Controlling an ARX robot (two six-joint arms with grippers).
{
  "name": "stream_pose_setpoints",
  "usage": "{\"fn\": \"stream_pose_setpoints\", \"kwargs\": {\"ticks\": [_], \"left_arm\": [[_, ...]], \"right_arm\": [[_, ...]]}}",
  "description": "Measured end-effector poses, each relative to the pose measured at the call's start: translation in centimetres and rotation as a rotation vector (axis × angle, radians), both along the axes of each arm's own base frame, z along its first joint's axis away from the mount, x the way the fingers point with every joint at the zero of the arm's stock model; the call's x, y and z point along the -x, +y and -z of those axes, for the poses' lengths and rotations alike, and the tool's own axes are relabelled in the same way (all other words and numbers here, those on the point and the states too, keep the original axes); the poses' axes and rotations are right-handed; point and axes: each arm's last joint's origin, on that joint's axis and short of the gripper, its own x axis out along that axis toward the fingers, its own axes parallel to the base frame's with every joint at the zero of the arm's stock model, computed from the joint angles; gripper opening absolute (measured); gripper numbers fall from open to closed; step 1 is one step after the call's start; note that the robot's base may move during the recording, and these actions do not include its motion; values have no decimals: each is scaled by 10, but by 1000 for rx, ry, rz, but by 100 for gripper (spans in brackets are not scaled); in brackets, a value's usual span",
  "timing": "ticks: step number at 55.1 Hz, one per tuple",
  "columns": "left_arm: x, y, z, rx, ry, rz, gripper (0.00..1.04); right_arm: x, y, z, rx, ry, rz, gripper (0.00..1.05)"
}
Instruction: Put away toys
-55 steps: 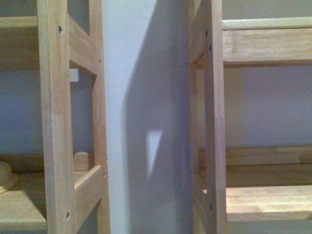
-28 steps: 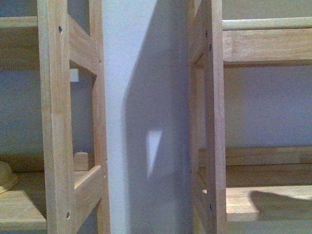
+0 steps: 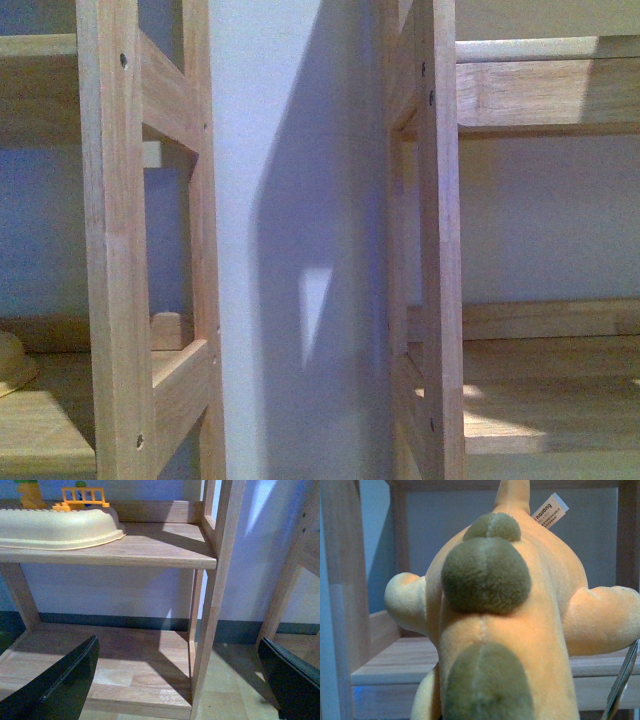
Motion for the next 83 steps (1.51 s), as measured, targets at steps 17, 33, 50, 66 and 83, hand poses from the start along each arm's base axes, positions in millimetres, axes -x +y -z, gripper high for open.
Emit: {"fn": "stream_pose_setpoints", "kwargs": {"ticks": [17,33,50,66,83], "left_arm": [[0,0,0,0,0,0,98],[0,0,0,0,0,0,98],[0,0,0,0,0,0,98],[0,0,0,0,0,0,98],[0,0,0,0,0,0,98]], "right_arm": [[-59,3,-25,-16,31,-138,7],[-121,-1,-43,-107,50,-253,7],[-188,7,-29,-243,118,-345,7],[-215,40,-11,-300,167,-426,7],[-216,46,-6,-301,183,-403,38]]}}
